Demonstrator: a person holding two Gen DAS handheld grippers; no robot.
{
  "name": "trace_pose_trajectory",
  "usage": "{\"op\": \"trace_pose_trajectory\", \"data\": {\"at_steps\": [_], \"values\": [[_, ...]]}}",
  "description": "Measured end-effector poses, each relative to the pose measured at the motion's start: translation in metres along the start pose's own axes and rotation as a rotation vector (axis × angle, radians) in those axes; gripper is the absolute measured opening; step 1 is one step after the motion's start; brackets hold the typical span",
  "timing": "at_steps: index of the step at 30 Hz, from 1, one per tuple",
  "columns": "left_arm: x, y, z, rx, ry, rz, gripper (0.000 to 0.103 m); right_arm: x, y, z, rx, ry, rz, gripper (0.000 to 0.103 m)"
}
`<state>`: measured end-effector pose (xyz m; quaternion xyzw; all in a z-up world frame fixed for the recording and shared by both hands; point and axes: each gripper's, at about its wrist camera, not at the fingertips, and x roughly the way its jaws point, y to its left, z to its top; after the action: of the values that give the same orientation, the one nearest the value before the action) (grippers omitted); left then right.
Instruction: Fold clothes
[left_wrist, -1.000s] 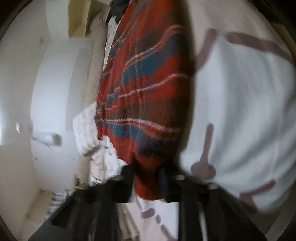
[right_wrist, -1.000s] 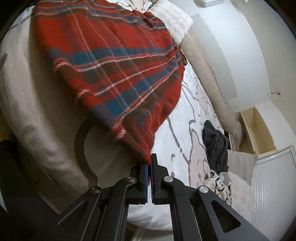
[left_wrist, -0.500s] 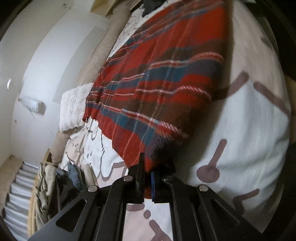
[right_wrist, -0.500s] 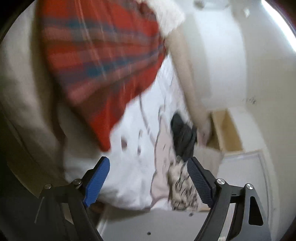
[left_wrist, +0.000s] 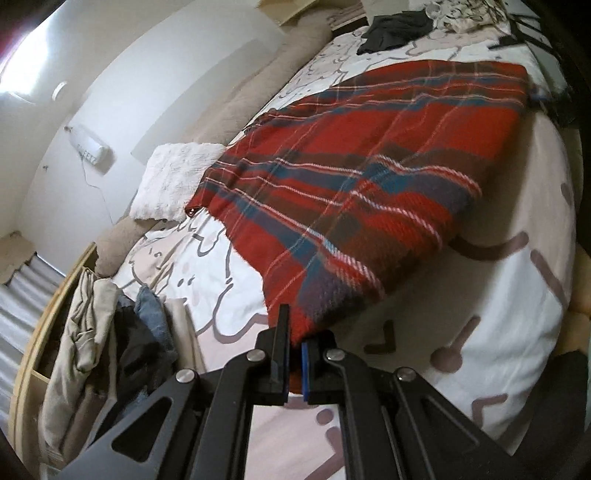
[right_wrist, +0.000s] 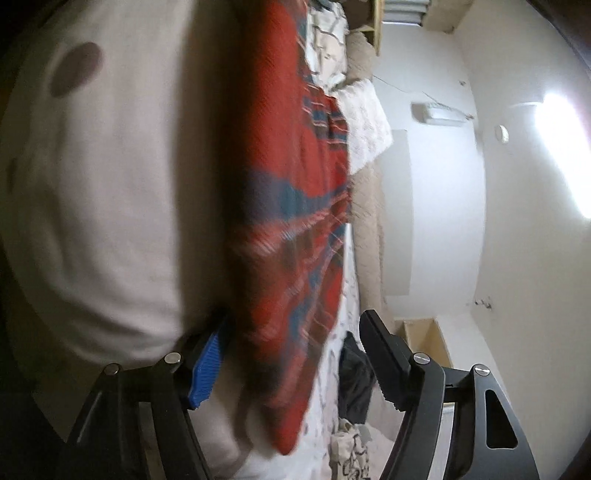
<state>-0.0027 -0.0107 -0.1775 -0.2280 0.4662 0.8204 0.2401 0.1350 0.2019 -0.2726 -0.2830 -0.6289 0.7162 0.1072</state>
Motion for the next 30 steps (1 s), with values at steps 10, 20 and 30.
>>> {"op": "trace_pose_trajectory", "data": {"at_steps": [10, 20, 30], "values": [[0.034, -0.082, -0.026, 0.405, 0.01, 0.184, 0.004, 0.039, 0.007, -0.041, -0.128, 0.061, 0.032, 0.004], [-0.094, 0.038, 0.029, 0.09, -0.115, 0.452, 0.003, 0.004, -0.132, -0.032, 0.024, -0.06, -0.089, 0.003], [-0.22, 0.01, 0.0, 0.033, -0.106, 0.558, 0.003, -0.111, -0.195, -0.061, 0.227, -0.173, -0.133, 0.003]]}}
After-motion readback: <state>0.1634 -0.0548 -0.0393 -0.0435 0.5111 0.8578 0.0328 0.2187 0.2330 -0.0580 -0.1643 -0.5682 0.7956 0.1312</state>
